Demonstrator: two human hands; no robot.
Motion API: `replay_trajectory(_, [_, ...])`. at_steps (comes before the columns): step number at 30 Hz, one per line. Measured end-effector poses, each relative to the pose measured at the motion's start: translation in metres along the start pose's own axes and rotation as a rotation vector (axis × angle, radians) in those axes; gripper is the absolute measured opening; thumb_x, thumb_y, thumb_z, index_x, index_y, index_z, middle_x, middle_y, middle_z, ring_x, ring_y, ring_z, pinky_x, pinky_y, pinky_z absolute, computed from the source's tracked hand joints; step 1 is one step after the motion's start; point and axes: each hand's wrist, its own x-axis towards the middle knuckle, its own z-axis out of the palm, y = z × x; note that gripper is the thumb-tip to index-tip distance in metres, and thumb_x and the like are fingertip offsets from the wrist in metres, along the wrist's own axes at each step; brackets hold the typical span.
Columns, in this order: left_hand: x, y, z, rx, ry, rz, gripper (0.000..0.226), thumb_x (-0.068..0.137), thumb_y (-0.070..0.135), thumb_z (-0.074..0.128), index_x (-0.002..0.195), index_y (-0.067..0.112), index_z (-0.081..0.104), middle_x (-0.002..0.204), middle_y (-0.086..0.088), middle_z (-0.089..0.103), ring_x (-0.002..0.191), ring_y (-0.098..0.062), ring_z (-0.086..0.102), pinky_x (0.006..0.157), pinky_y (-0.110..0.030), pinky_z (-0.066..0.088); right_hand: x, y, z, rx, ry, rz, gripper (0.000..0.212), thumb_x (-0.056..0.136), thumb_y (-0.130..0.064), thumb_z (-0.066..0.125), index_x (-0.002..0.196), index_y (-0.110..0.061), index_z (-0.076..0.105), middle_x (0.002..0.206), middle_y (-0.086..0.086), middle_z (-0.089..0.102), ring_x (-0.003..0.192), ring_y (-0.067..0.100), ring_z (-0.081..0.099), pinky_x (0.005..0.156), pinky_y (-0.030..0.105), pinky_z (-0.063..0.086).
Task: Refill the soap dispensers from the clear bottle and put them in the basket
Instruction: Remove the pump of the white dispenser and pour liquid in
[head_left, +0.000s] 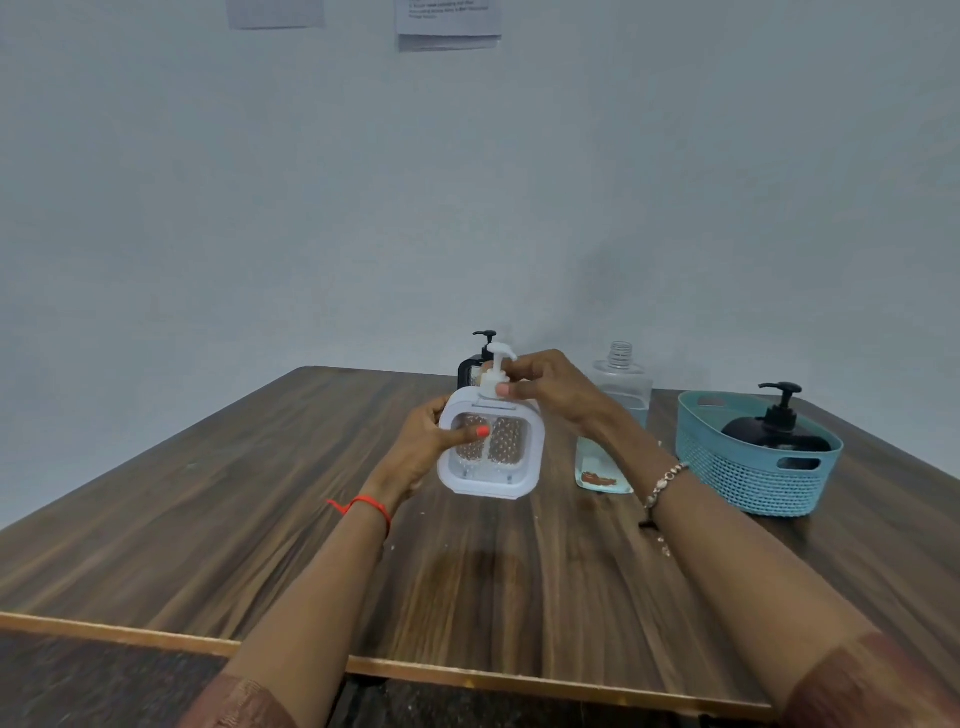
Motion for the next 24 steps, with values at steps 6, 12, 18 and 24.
replay_trajectory(6, [0.006, 0.001, 0.009, 0.011, 0.118, 0.023, 0.042, 0.056, 0.019, 0.084, 0.095, 0.016, 0.069, 0.088, -0.004, 0.073, 0.079, -0.017, 0.069, 0.067, -0.025, 0.056, 0.004, -0.003, 0.002, 0.004, 0.144, 0.05, 0.039, 0.074, -0.018, 0.076, 0.106, 0.001, 0.064, 0.098, 0.008, 0.068, 0.084, 0.015, 0.064, 0.08, 0.029, 0.051])
replay_trajectory(12, [0.009, 0.002, 0.015, 0.029, 0.166, 0.004, 0.034, 0.066, 0.007, 0.08, 0.095, 0.014, 0.064, 0.084, 0.0, 0.072, 0.073, -0.012, 0.07, 0.062, -0.021, 0.055, 0.004, -0.003, 0.014, -0.244, 0.324, 0.039, 0.033, 0.068, -0.034, 0.079, 0.064, -0.006, 0.063, 0.06, -0.001, 0.056, 0.057, 0.012, 0.051, 0.061, 0.027, 0.038])
replay_trajectory(18, [0.009, 0.003, 0.013, 0.019, 0.149, 0.004, 0.034, 0.067, 0.004, 0.079, 0.096, 0.015, 0.066, 0.083, 0.001, 0.073, 0.074, -0.013, 0.07, 0.063, -0.022, 0.055, 0.005, -0.005, 0.007, -0.153, 0.153, 0.106, 0.021, 0.086, -0.012, 0.059, 0.105, -0.005, 0.064, 0.094, 0.003, 0.066, 0.087, 0.015, 0.056, 0.073, 0.023, 0.039])
replay_trajectory(24, [0.009, 0.002, 0.016, 0.029, 0.168, 0.002, 0.031, 0.065, 0.004, 0.08, 0.091, 0.016, 0.066, 0.078, 0.003, 0.074, 0.071, -0.011, 0.07, 0.061, -0.02, 0.054, 0.003, -0.006, 0.015, -0.244, 0.278, 0.088, 0.054, 0.074, -0.042, 0.073, 0.115, -0.008, 0.059, 0.096, -0.004, 0.056, 0.088, 0.012, 0.054, 0.077, 0.026, 0.039])
